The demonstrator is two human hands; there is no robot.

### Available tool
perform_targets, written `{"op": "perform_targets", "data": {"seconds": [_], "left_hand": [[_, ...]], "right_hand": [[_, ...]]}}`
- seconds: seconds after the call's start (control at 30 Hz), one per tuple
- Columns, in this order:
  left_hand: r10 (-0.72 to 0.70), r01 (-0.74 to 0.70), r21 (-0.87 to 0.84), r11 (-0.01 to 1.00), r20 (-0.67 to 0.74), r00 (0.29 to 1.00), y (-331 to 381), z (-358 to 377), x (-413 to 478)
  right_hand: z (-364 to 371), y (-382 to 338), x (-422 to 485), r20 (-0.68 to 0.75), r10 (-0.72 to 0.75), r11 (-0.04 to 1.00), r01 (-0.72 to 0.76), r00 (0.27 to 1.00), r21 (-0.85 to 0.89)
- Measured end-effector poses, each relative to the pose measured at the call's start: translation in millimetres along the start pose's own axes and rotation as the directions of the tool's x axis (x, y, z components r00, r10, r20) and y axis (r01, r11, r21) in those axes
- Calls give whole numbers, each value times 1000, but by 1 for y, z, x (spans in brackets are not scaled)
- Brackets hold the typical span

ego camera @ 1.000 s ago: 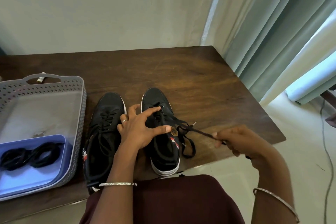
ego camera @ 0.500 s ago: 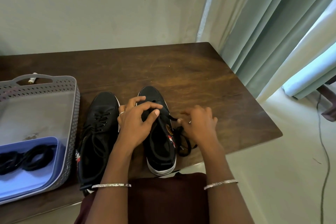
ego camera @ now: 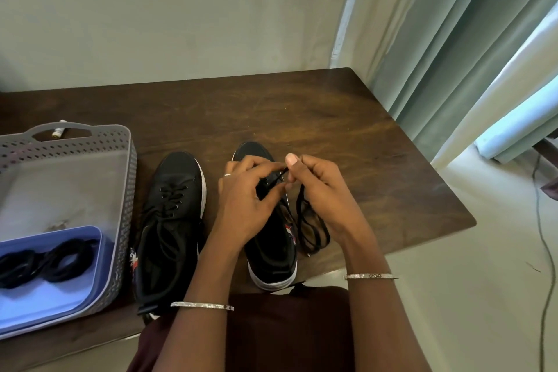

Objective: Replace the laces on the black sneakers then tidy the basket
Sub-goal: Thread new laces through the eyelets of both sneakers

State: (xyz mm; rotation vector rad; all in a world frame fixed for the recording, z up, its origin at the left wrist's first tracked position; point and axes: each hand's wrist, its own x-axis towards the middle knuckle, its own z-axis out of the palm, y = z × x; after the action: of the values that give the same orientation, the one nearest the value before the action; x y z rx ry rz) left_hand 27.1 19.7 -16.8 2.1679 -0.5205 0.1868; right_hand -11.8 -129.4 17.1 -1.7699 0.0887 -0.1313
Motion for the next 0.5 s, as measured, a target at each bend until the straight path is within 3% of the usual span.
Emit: {"op": "perform_targets", "data": {"seconds": [0.13, 0.23, 0.3, 0.4, 0.5], "left_hand": [[-66, 66, -8, 998, -159, 985, -1, 0, 1], [-265, 227, -179, 957, -228, 937, -3, -2, -1], [-398, 349, -226, 910, -233, 887, -4, -2, -2], [-411, 373, -196, 907, -211, 887, -7, -1, -1], [-177, 157, -129, 979, -158, 972, -4, -4, 1]], "right_hand": [[-10, -12, -7, -48, 0, 972, 11, 999, 236], [-29, -13, -9, -214, 118, 848, 14, 970, 529], [-41, -8, -9, -285, 133, 796, 69, 949, 601], [-47, 0, -8, -341, 93, 879, 83, 936, 469], [-36, -2, -7, -275, -22, 981, 74, 961, 180]]}}
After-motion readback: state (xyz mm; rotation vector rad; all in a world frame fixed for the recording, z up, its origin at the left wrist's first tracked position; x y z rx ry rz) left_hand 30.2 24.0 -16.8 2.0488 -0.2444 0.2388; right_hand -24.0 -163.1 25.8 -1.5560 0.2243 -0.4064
